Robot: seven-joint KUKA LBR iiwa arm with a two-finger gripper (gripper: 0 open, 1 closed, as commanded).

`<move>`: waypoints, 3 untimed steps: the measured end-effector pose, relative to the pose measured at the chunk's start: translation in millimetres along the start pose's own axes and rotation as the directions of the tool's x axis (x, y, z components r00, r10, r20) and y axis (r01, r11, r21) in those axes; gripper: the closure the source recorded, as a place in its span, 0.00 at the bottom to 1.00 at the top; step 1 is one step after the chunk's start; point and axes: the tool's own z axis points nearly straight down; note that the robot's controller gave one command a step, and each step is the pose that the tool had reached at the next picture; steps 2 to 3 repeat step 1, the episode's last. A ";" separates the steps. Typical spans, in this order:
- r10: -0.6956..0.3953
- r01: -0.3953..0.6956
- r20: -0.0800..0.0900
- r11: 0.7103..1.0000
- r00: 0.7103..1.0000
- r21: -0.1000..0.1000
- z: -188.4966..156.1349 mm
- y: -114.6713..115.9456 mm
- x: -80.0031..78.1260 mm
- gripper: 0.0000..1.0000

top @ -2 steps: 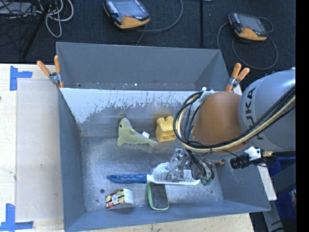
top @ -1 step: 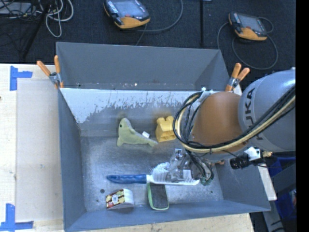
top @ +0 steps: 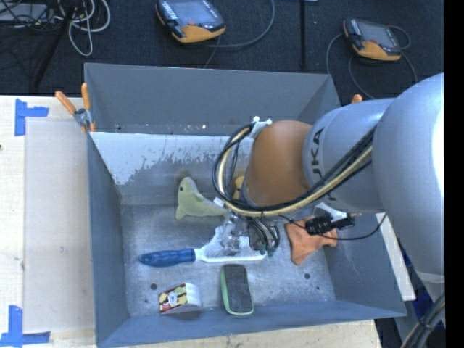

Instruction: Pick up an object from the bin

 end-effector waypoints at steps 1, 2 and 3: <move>0.004 -0.004 -0.004 1.000 1.000 0.010 1.3 11.2 -12.1 1.00; 0.004 -0.004 -0.004 1.000 1.000 0.010 1.3 11.2 -12.1 1.00; 0.004 -0.004 -0.004 1.000 1.000 0.010 1.3 11.2 -12.1 1.00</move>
Offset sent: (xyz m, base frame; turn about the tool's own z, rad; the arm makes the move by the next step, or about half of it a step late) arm 0.0345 -0.0253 0.1758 0.0519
